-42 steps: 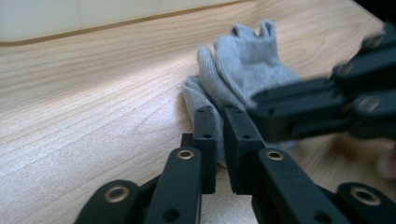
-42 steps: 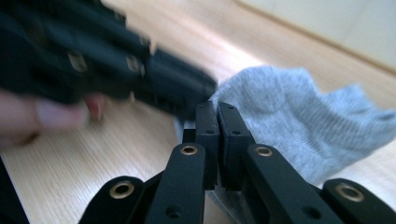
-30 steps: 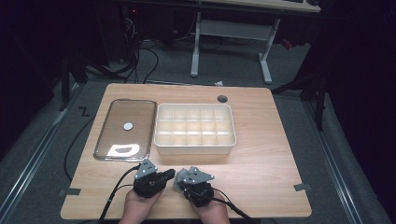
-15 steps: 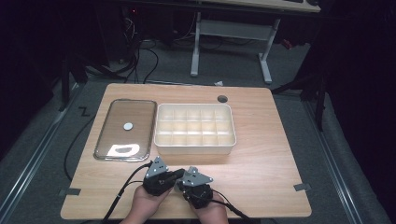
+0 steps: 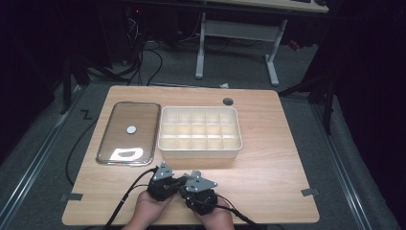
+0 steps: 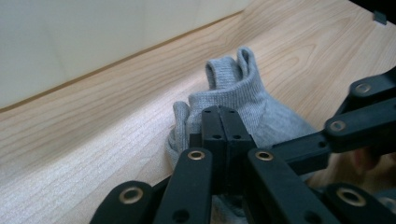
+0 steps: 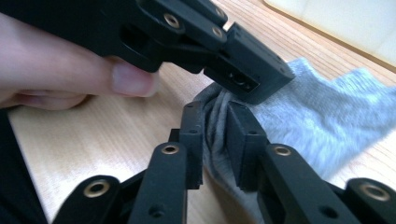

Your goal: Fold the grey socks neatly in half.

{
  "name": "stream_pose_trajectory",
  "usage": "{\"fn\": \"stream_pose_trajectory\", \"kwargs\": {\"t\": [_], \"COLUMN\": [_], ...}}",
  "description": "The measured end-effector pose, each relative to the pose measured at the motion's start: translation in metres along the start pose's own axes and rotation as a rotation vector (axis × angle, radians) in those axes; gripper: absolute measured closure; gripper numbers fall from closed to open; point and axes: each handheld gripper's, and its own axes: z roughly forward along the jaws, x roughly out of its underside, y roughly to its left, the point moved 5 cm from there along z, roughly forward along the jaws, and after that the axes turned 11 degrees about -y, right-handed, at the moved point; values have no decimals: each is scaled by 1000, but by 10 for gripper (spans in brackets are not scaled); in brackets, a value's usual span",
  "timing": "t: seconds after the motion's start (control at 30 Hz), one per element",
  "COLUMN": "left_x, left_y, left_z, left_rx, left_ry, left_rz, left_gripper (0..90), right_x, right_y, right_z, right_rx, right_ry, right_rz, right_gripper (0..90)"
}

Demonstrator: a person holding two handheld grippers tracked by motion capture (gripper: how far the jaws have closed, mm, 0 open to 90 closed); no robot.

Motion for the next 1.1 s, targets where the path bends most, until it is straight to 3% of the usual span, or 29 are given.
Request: {"fn": "stream_pose_trajectory", "kwargs": {"t": [0.13,0.3,0.43,0.63,0.77,0.8,0.87,0.9,0.97,1.0,1.1], "left_x": [2,2,2,1,0,-1,-9,-16,-19,-18,-5], "left_y": [1,1,1,3,7,7,-2,-14,-22,-23,-17], "left_z": [0,1,1,-1,-6,-9,-16,-22,-23,-21,-12], "left_rx": [-5,-3,-2,-18,-60,-90,-124,-104,-91,-89,-99], "left_ry": [-3,0,-1,1,-6,-12,-56,-104,-130,-132,-65], "left_rz": [-2,-5,-6,12,27,37,73,83,77,63,64], "left_gripper": [900,900,900,900,900,879,828,814,804,814,880], "right_x": [-7,-27,-24,-1,7,7,7,7,8,8,8], "right_y": [4,-6,-17,-24,-24,-23,-23,-24,-25,-25,-25], "right_z": [-18,-42,-36,-16,-10,-10,-10,-10,-10,-10,-10], "right_rx": [1,66,80,90,91,95,98,96,88,84,80], "right_ry": [-42,-129,-98,-14,-14,-13,-9,-7,-11,-14,-15], "right_rz": [-1,4,30,57,60,53,47,51,53,60,62], "right_gripper": [812,854,853,823,828,831,834,835,839,840,840]}}
